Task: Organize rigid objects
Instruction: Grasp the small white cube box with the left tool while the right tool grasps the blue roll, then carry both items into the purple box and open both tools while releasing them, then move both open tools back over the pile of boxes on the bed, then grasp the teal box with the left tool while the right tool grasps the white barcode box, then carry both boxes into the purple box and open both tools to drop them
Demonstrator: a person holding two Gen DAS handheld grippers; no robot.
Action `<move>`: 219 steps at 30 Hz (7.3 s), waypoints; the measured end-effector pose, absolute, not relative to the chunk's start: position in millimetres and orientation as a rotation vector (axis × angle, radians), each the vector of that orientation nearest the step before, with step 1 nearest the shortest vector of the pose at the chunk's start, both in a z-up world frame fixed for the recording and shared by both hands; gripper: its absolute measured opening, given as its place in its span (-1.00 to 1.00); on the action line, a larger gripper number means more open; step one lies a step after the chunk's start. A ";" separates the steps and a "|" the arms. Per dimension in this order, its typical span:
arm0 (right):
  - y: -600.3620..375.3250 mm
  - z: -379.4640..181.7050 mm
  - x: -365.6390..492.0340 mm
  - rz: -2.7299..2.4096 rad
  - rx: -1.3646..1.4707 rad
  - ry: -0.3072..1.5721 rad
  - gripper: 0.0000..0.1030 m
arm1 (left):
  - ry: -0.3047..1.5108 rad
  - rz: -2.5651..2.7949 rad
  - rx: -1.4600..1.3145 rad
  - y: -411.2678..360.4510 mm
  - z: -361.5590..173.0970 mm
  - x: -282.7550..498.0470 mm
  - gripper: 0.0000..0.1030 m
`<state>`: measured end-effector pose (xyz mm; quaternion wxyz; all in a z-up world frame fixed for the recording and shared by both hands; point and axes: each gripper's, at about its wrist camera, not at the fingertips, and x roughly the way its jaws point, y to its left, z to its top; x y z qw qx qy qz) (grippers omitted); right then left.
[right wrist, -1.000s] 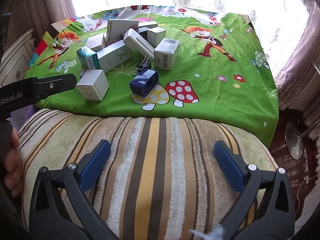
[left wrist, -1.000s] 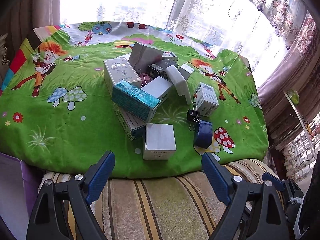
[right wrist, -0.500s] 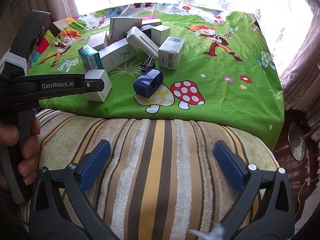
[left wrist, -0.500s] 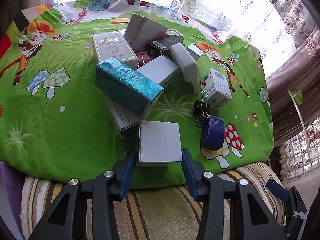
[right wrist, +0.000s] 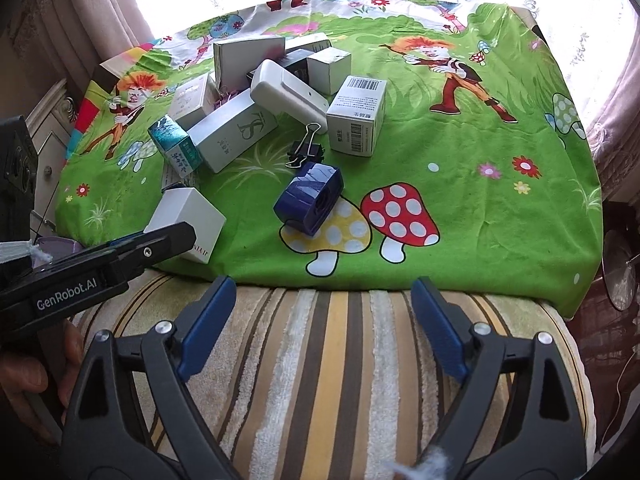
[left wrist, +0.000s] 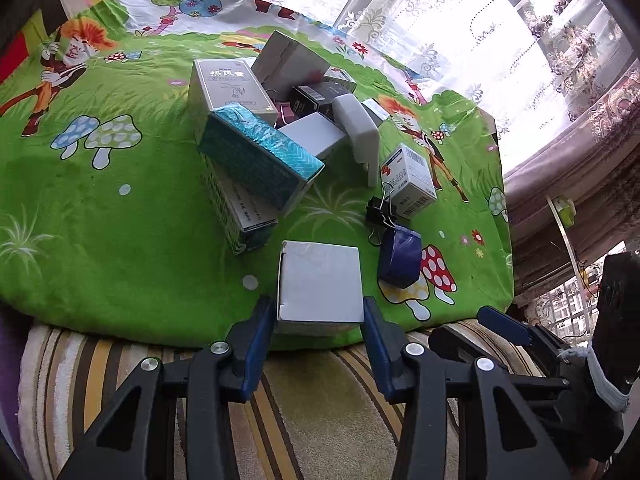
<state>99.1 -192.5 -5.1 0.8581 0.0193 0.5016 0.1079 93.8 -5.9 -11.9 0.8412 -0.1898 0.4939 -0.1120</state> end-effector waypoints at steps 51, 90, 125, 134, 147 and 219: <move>-56.2 33.3 69.1 0.595 -0.101 0.994 -0.38 | 0.713 0.108 -0.718 161.7 16.0 -38.7 -0.13; 109.6 28.6 -11.6 1.099 -0.361 0.994 0.35 | 0.714 0.420 -0.896 268.0 -22.0 -107.5 0.09; -72.7 11.5 73.3 1.010 -0.004 0.960 0.49 | 0.699 0.253 -0.397 146.2 75.4 -30.6 0.29; -85.9 8.9 76.3 0.942 -0.016 0.932 0.49 | 0.769 -0.016 -0.317 82.2 50.5 48.8 0.60; -178.3 56.5 86.9 1.057 -0.101 0.791 0.67 | 0.757 0.018 -0.482 127.0 14.5 39.8 0.64; -200.1 21.6 172.4 0.230 0.120 0.934 -0.16 | 0.800 -0.150 -0.296 84.5 18.4 70.9 0.46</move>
